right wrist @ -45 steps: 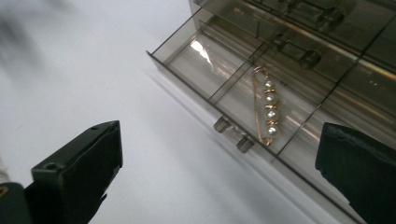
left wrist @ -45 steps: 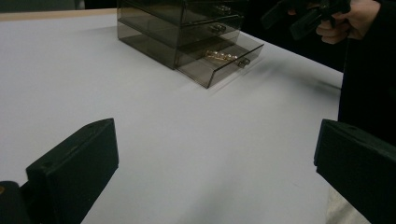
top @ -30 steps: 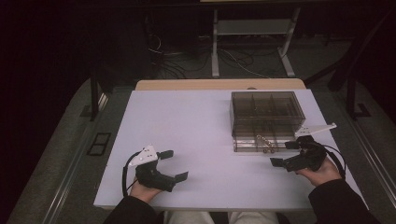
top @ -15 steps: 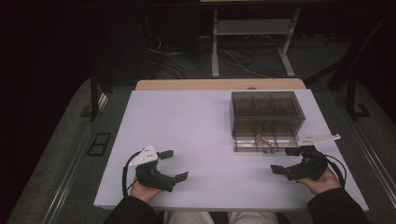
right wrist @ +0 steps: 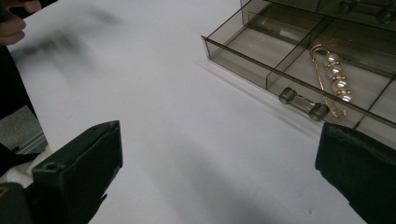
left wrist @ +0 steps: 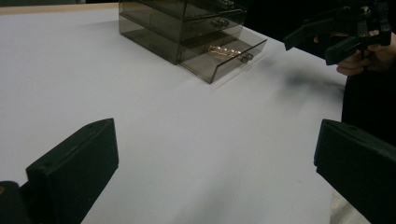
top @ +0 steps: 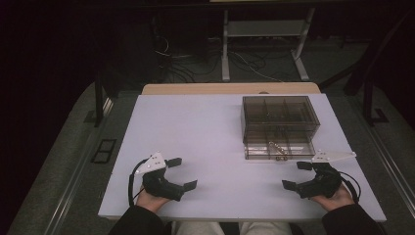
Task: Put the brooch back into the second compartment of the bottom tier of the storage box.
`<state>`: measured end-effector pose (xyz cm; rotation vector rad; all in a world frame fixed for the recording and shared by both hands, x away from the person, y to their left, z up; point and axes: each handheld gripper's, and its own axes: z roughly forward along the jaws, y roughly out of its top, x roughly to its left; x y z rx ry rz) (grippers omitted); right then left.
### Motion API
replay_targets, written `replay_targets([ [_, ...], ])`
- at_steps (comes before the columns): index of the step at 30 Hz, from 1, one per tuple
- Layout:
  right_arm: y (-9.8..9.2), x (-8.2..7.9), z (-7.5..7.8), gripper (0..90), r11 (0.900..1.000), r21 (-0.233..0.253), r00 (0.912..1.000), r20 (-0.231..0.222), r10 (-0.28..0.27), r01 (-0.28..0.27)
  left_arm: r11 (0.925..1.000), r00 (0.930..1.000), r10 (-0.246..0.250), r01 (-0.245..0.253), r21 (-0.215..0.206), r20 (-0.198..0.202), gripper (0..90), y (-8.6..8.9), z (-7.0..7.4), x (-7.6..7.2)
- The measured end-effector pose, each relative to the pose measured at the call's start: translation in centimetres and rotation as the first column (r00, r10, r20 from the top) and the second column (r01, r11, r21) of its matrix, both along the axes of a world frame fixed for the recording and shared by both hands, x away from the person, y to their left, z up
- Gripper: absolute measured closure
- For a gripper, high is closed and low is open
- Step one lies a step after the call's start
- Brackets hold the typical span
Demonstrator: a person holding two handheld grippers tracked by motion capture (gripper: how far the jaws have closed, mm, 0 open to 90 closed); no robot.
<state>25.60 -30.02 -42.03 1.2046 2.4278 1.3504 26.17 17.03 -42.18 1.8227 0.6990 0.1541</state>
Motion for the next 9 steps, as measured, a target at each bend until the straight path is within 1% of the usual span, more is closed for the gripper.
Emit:
replay_targets([
  [3,0.17,-0.19,-0.29,0.4,1.000,0.006,0.9999,0.009,0.005,-0.005,1.0000,1.0000,-0.001,0.001,0.006,-0.003,0.0,-0.04,-0.05,0.01],
  [6,0.28,-0.35,-0.34,0.4,1.000,0.002,0.9995,0.030,0.007,-0.008,1.0000,1.0000,-0.003,0.003,0.007,-0.007,0.0,-0.08,-0.07,0.01],
  [9,0.17,-0.43,-0.28,0.4,1.000,0.012,0.9992,0.039,0.004,-0.005,0.9999,0.9999,-0.004,0.004,0.010,-0.009,0.0,-0.10,-0.09,0.03],
])
